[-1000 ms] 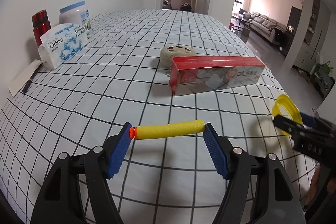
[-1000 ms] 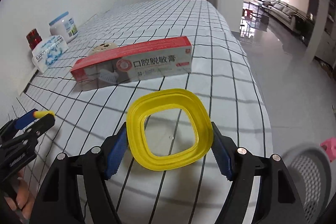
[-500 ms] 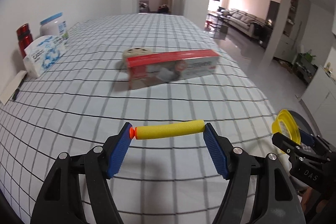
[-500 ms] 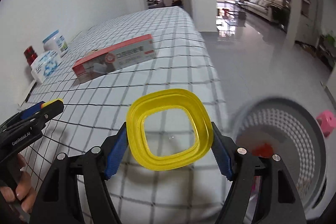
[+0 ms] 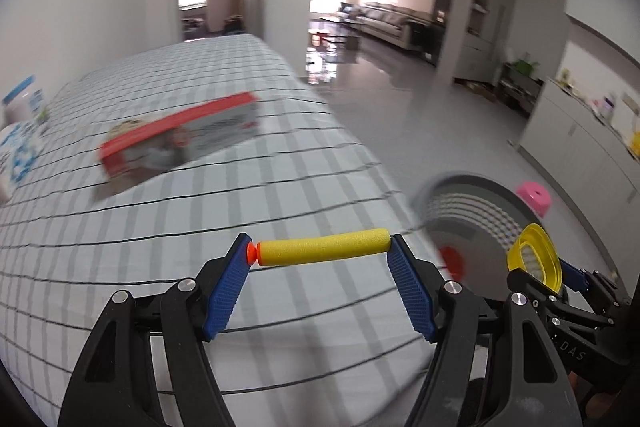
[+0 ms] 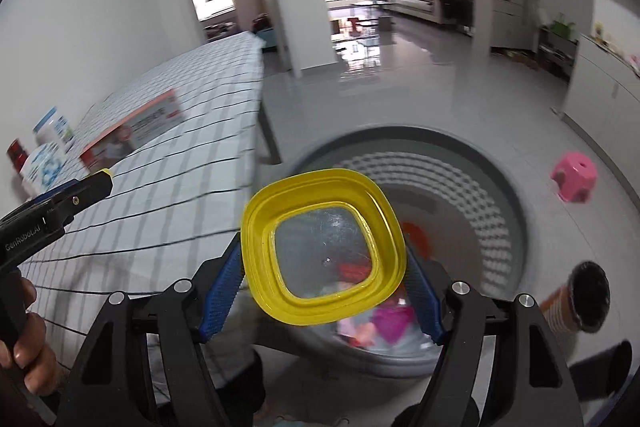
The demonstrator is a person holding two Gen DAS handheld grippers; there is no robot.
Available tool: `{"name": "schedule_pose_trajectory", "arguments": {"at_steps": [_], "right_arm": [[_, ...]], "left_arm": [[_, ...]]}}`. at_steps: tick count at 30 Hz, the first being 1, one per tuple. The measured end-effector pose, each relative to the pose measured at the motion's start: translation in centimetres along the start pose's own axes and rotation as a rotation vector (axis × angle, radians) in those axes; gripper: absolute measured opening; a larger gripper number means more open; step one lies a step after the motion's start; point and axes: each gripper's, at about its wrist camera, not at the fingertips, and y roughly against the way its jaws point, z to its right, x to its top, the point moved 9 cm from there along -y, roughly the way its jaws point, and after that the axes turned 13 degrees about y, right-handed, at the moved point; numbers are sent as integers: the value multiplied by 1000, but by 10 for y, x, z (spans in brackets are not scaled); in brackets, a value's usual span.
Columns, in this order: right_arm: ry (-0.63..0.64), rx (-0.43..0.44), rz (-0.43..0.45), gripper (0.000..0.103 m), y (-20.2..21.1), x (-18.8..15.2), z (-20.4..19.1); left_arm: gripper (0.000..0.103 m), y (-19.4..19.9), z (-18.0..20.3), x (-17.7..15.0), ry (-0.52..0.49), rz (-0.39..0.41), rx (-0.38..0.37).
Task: Collect trash
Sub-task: 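Carry the dart and lid over the basket and open both grippers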
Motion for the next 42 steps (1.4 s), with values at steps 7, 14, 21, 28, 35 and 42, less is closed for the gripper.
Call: {"name": "schedule_pose_trajectory", "arguments": {"at_steps": [7,14,21,28,35,42], "right_arm": [[-79,-80,-10,71,8,-20,53],[-148,-104,-24,71,7,-36,93],[-177,-101,-51,71,-8,-45,111],[-165,-70,-62,71,-25,-39,106],[-154,-45,-101,71,-44,-39,98],[-150,-41,-97,71,-47,-36,97]], "left_arm": [[68,-19,69,-15,-108,-42,-74],[68,-40,112,-25,-165,-94,-115],[68,-62,132,-32,-205,-131,-116],[68,-75,136,-37,-213,-172,-117],[68,-88,131,-42,-209,-208,-110],[68,-88,131,-37,-204,-203,-109]]}}
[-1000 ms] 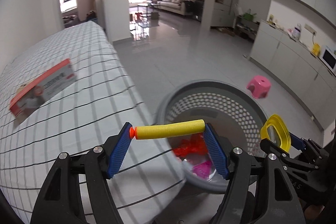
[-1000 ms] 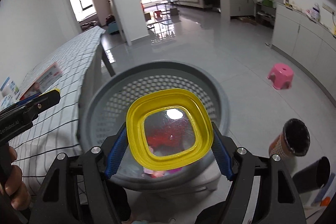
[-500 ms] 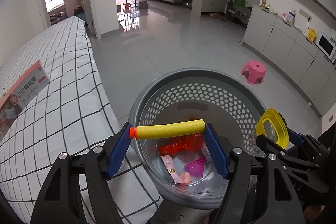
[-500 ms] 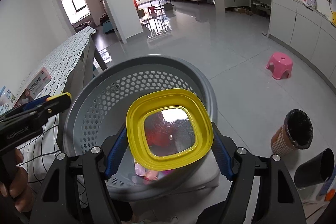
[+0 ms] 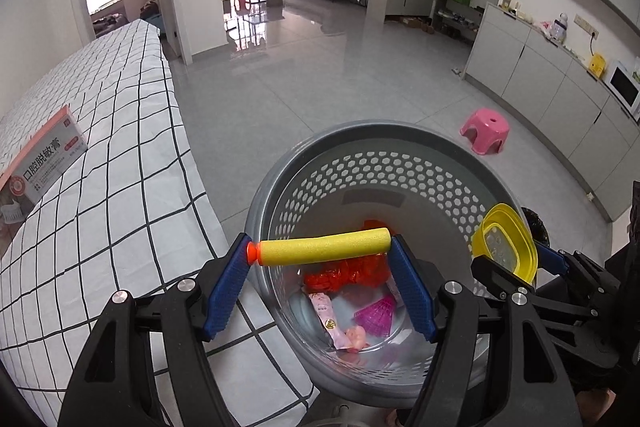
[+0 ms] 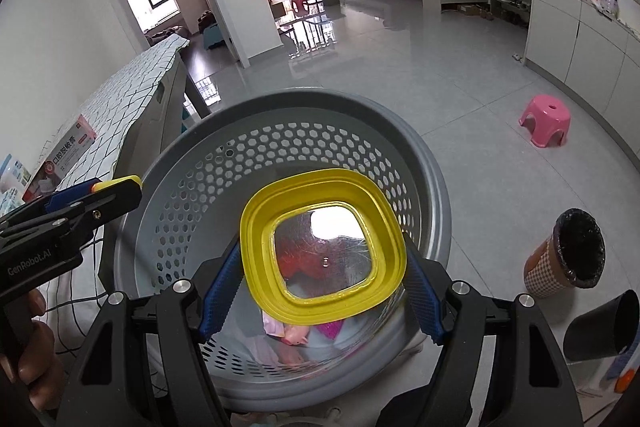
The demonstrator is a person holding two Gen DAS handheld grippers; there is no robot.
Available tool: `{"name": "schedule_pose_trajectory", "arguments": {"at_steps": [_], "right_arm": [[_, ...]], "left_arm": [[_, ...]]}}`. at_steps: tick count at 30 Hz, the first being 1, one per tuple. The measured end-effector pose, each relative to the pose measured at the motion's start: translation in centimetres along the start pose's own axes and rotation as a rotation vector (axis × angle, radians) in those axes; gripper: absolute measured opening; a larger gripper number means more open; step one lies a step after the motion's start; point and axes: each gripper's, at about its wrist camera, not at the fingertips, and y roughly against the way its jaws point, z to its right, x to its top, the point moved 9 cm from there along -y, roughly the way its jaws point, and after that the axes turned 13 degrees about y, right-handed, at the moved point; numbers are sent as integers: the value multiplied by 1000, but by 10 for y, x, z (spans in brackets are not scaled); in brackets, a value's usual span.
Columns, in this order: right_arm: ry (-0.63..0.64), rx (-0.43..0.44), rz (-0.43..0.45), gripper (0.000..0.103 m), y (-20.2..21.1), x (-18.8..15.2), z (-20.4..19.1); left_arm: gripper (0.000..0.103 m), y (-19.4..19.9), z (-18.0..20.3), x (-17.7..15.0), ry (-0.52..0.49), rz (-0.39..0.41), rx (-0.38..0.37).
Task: Collect trash
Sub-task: 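Carry the dart and lid over the basket and open both grippers, then move both tools back from the basket toward the table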
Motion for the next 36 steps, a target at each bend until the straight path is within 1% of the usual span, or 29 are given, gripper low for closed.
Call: {"name": "schedule_pose_trajectory", "arguments": {"at_steps": [6,7,9,10,36], "right_arm": [[4,-10,11,72,4,2,2],[4,-12,14,73,5,3,3],[0,-11,21,78,7,4,3],[-1,-11,26,79,9,4,3],[-16,-21,65,79,29,5,0]], "left_arm": [[69,3,0,0,2,-2,2],[70,3,-1,0,5,-2,2],[77,5,-2,1,10,2,4],[78,6,-3,2,13,5,3],[78,22,-11,0,17,30,-1]]}}
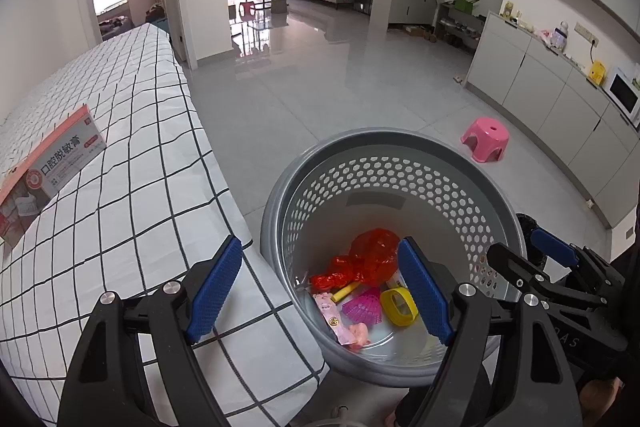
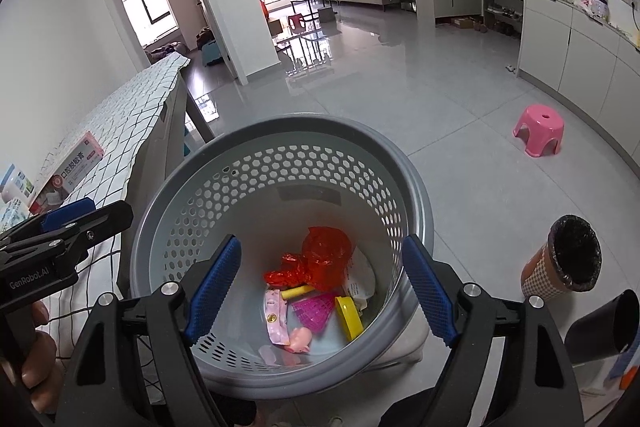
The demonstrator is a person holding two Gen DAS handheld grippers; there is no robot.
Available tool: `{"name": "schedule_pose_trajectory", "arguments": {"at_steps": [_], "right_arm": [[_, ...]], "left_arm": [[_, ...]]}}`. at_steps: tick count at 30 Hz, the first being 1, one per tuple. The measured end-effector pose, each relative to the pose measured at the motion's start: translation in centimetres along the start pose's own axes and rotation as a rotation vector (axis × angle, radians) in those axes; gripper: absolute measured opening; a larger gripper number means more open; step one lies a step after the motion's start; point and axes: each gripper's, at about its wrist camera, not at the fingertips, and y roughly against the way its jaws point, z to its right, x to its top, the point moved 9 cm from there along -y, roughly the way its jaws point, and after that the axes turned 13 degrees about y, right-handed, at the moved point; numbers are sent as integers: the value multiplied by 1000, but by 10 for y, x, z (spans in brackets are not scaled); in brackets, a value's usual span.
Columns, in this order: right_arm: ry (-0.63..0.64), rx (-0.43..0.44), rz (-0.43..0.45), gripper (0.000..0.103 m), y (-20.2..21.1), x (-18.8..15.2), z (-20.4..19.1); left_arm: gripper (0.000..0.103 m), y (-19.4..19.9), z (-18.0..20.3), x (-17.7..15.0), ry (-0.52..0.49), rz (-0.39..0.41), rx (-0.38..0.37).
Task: Collect trash
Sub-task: 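Move both tools back from the basket toward the table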
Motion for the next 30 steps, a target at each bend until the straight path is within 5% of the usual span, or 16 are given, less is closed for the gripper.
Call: {"name": "schedule_pose_trajectory", "arguments": {"at_steps": [30], "right_arm": [[132,7,69,79,46,13,-80]], "left_arm": [[88,78,-74,4,93,147,-7]]}}
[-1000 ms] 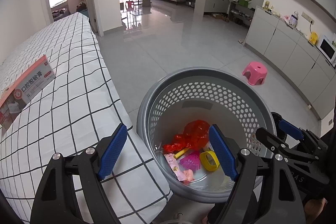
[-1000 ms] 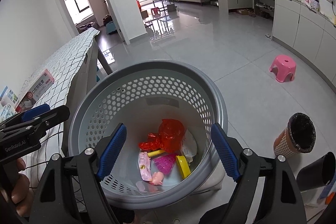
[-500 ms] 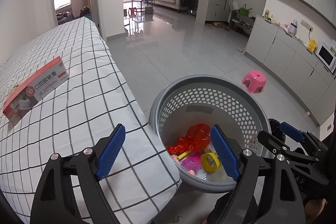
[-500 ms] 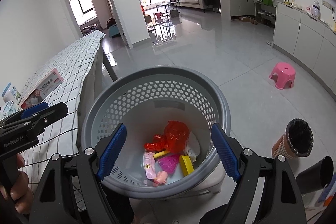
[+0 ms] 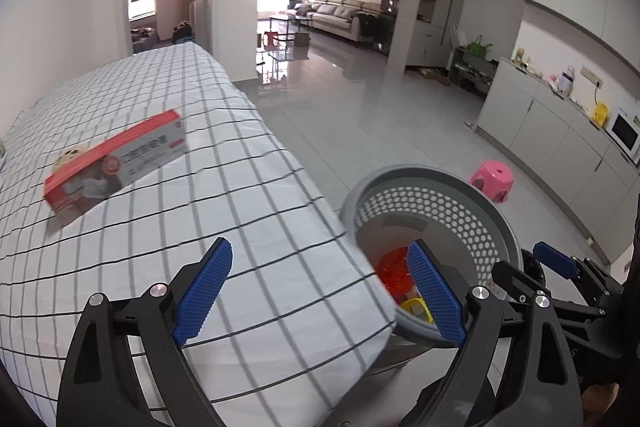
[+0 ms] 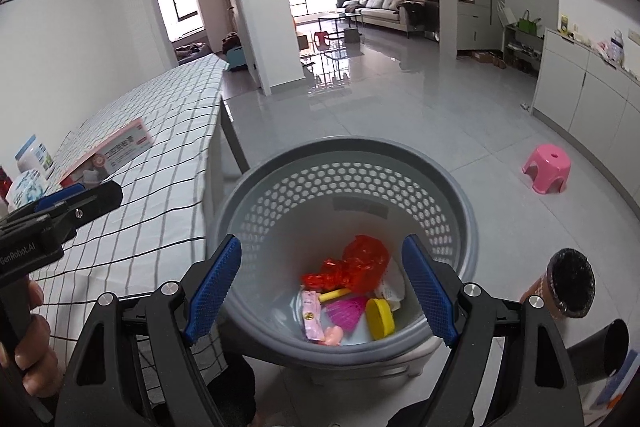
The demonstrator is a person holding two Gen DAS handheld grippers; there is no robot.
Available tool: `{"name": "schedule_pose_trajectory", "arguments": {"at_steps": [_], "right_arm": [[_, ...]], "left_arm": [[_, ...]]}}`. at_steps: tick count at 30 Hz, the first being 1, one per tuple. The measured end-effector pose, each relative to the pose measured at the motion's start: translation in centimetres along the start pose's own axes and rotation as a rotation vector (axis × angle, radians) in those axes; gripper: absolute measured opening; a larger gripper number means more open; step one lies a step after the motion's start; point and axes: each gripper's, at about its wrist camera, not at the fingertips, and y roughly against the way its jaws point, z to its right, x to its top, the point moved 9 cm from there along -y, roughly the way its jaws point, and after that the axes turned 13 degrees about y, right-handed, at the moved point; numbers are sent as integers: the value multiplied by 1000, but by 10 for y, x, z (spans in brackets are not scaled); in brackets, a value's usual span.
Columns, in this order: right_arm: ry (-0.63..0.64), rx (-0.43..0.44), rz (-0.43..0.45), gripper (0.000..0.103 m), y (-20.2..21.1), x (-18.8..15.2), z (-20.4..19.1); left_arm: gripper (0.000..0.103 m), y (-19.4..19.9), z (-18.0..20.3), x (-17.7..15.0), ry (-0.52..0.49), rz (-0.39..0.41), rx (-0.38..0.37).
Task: Collect trash
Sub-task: 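Move both tools back from the basket toward the table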
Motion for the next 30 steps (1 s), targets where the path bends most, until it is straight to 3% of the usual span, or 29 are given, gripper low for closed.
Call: {"name": "schedule_pose_trajectory", "arguments": {"at_steps": [12,30], "right_arm": [[87,60,3,79,-8,16,-64],[233,238,-34,79,-46,34,-172]], "left_arm": [[88,25,-66,12,62,55,69],[88,46,-180,29,164,97,227]]}}
